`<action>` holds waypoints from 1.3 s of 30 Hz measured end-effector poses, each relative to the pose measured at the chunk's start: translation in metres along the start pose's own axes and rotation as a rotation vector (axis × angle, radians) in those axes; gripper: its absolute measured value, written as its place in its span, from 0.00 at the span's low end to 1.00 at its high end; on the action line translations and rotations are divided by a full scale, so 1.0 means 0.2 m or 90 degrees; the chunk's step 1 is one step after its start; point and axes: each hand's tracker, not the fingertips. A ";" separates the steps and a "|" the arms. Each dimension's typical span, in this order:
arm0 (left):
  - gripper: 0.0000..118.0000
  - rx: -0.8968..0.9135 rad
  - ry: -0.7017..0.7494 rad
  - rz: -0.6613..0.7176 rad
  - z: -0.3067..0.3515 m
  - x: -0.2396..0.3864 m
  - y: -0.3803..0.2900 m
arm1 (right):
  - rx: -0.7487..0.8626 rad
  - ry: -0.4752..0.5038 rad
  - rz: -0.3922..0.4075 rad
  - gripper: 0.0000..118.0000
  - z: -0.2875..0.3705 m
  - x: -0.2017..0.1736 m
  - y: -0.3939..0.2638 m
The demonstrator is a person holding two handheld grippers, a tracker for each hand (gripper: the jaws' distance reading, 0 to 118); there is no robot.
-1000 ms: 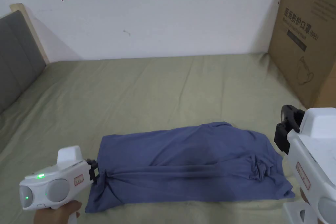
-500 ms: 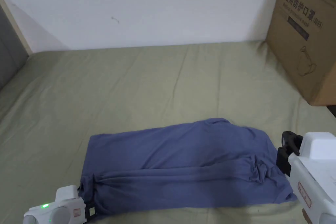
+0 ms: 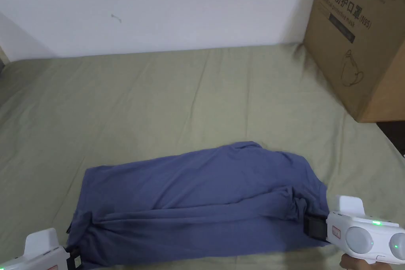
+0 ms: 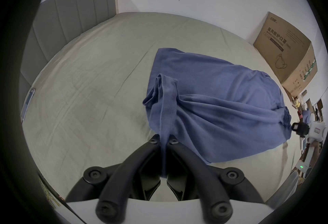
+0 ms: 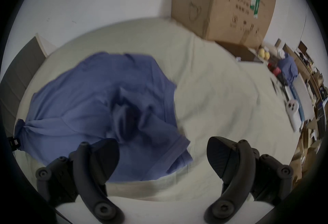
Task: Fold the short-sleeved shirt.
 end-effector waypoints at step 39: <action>0.35 -0.080 0.043 0.010 0.19 -0.19 -0.40 | -0.013 0.037 -0.050 0.20 0.51 0.07 -0.66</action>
